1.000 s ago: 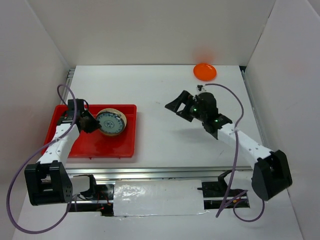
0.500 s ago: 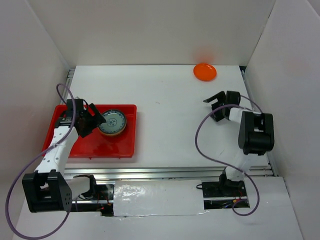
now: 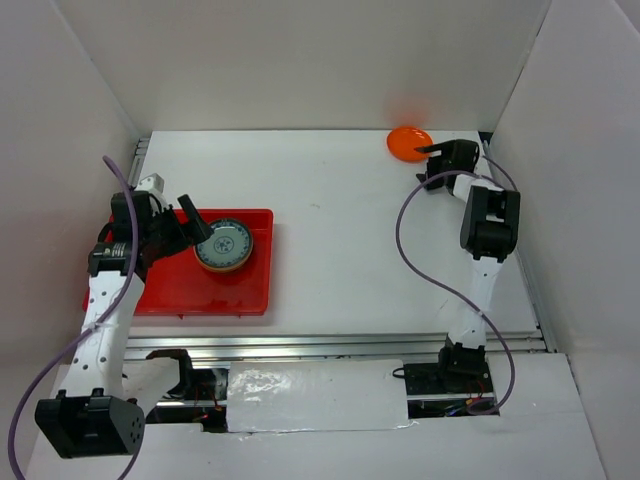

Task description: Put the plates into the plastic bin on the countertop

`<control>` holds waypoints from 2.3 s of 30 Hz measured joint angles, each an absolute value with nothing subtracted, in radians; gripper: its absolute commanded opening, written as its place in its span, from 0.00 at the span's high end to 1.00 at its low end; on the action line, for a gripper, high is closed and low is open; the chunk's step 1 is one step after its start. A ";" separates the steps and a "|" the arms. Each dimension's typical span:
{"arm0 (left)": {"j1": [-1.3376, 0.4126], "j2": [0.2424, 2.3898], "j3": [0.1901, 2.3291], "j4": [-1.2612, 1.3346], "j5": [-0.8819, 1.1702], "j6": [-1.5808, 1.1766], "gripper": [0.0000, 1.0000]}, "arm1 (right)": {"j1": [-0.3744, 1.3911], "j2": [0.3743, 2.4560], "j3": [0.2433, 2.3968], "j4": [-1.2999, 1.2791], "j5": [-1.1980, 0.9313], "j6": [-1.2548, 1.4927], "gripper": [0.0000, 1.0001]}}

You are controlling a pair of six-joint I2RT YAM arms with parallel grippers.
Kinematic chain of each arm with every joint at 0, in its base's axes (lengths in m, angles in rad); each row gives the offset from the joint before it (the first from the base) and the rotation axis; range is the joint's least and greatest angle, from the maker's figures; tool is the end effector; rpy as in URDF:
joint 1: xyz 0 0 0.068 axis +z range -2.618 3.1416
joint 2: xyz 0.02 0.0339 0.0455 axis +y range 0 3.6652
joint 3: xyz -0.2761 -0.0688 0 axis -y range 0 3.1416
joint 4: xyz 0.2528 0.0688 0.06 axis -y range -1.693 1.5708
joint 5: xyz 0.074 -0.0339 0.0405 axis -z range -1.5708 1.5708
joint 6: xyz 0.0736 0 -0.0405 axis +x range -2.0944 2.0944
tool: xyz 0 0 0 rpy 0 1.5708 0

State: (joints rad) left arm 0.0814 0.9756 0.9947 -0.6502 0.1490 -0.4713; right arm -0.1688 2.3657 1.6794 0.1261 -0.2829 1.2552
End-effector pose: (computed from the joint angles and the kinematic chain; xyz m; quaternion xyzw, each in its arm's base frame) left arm 0.2354 0.0082 0.3203 -0.2102 0.8646 -0.1526 0.4301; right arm 0.5685 -0.0760 0.1162 0.5143 0.7004 0.3533 0.3465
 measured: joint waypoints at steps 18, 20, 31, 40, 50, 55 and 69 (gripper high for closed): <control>0.081 0.963 0.953 -0.649 0.216 -0.446 0.01 | -0.128 2.457 1.818 0.006 -0.187 1.296 1.00; 0.085 0.960 0.953 -0.643 0.235 -0.446 0.01 | -0.087 2.354 1.745 -0.052 -0.133 1.219 1.00; 0.122 0.923 0.970 -0.564 0.418 -0.454 0.01 | 0.458 1.656 1.457 -0.090 -0.088 0.875 1.00; 0.124 0.772 1.053 -0.607 0.384 -0.529 0.01 | 0.681 1.961 1.511 -0.096 -0.234 0.871 1.00; 0.128 0.647 1.120 -0.762 0.187 -0.525 0.01 | 0.812 2.160 1.688 -0.176 -0.251 0.912 0.88; 0.128 0.659 1.105 -0.793 0.184 -0.517 0.01 | 0.821 2.160 1.707 -0.163 -0.243 0.931 0.14; 0.128 0.743 1.225 -0.900 0.090 -0.453 0.01 | 0.930 1.627 1.541 -0.376 0.220 0.781 0.00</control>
